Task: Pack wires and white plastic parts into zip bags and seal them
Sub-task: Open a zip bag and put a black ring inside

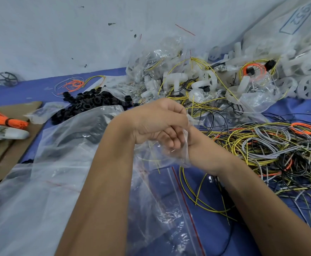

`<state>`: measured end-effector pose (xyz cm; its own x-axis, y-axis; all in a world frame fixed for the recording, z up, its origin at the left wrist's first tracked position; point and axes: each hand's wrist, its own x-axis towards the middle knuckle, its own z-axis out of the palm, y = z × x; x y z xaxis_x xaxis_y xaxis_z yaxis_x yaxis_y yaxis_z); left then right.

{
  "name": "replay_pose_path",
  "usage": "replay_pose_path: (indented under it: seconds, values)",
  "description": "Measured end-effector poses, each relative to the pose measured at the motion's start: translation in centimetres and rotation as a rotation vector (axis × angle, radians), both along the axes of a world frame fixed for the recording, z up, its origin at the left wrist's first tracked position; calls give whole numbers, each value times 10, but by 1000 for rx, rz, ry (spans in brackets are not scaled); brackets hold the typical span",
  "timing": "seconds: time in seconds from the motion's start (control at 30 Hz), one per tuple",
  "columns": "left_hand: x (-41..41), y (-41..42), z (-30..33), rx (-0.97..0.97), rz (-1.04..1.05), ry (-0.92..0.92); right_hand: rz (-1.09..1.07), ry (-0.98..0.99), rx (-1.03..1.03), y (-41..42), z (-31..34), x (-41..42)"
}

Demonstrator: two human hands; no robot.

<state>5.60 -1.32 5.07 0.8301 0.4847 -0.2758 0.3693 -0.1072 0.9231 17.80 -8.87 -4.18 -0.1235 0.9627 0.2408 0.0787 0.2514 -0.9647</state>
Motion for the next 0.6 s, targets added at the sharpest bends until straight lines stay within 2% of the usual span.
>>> replay_pose_path:
  seconds: [0.13,0.2,0.33,0.43,0.6]
  values:
    - [-4,5,-2,-4,46,-35,-25,52,-38,1,0,-5]
    - [-5,8,-6,5,67,-11,-83,-69,-32,5,-6,-4]
    - [-2,13,-16,-1,89,36,-29,-174,-120,4,-11,-3]
    - [2,17,-22,-7,183,-8,-295,-289,-76,8,-11,4]
    - [21,18,-38,-36,386,-134,-789,-298,163,4,-1,14]
